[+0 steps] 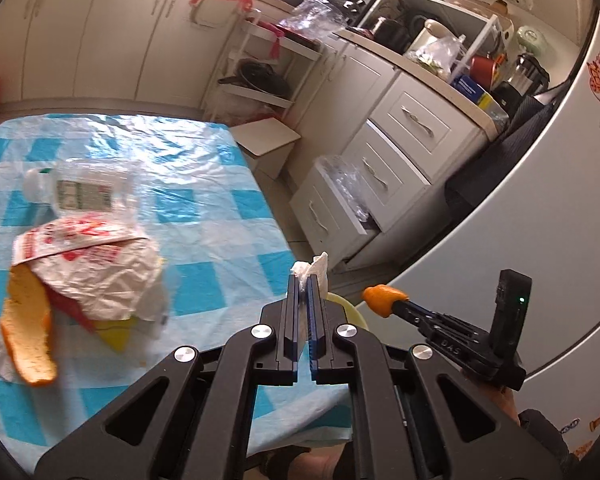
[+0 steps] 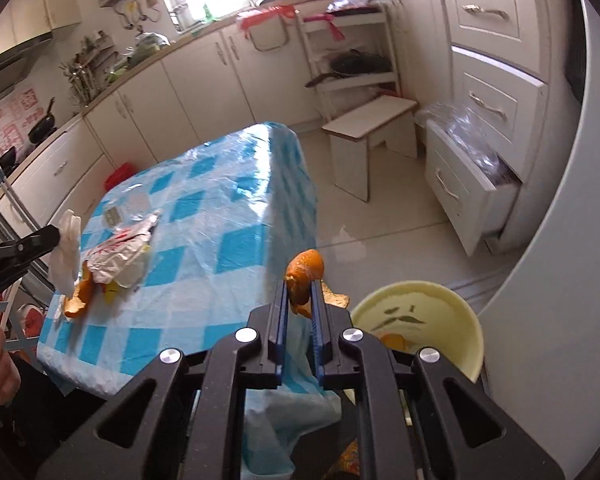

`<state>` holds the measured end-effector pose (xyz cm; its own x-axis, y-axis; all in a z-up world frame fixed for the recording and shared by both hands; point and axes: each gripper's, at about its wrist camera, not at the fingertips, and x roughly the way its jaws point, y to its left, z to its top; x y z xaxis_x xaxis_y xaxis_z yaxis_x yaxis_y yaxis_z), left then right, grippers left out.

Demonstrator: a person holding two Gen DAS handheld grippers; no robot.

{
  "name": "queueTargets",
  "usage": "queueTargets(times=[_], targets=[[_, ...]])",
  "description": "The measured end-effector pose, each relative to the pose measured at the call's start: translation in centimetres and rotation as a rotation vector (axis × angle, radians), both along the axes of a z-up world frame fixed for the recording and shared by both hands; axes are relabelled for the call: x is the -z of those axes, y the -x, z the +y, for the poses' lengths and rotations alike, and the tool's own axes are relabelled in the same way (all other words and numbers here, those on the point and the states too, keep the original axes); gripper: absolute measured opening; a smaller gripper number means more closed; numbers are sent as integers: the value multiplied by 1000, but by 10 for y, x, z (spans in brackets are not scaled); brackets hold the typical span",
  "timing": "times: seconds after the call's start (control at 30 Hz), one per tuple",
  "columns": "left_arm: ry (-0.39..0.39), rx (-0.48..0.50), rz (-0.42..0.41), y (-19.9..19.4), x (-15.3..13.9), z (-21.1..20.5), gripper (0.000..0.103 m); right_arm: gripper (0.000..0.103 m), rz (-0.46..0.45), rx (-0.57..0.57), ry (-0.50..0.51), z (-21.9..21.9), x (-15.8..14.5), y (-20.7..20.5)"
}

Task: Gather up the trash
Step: 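Carry both items over the yellow bucket and open both grippers, then move both open tools back over the table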

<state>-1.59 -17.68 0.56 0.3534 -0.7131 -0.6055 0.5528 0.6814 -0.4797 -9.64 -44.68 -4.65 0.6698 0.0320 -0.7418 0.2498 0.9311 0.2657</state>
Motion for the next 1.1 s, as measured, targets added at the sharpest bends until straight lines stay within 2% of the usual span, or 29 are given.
queueTargets(times=[0.17,0.23,0.27,0.33,0.4,0.43,0.57,0.6,0.67,0.7,0.73,0.93,1.1], targets=[[-17,83,37,19,19,-78,4,12,132,16,-14,-28,17,-8],[-34,105,44,24,26,-104,4,16,187,26,-45,-47,29,-10],[-45,114,47,27,31,-117,4,24,202,53,-75,-57,35,-9],[-66,125,59,27,41,-141,4,27,198,125,-176,-85,46,1],[-88,130,73,27,55,-162,4,28,146,198,-272,-105,44,11],[-104,132,78,27,62,-175,4,28,102,225,-288,-112,37,16],[-166,152,113,28,93,-213,4,43,-70,271,-264,-117,1,30],[-186,162,131,28,102,-223,7,44,-112,270,-260,-117,-7,31],[-210,179,157,28,113,-236,19,48,-167,262,-229,-117,-19,30],[-222,178,156,28,115,-239,33,51,-183,259,-208,-114,-24,29],[-225,174,147,29,114,-240,42,52,-195,254,-195,-111,-27,28],[-231,148,77,28,92,-212,50,54,-227,220,-165,-103,-40,16],[-257,58,-44,23,48,-140,57,58,-271,178,-145,-81,-54,4]])
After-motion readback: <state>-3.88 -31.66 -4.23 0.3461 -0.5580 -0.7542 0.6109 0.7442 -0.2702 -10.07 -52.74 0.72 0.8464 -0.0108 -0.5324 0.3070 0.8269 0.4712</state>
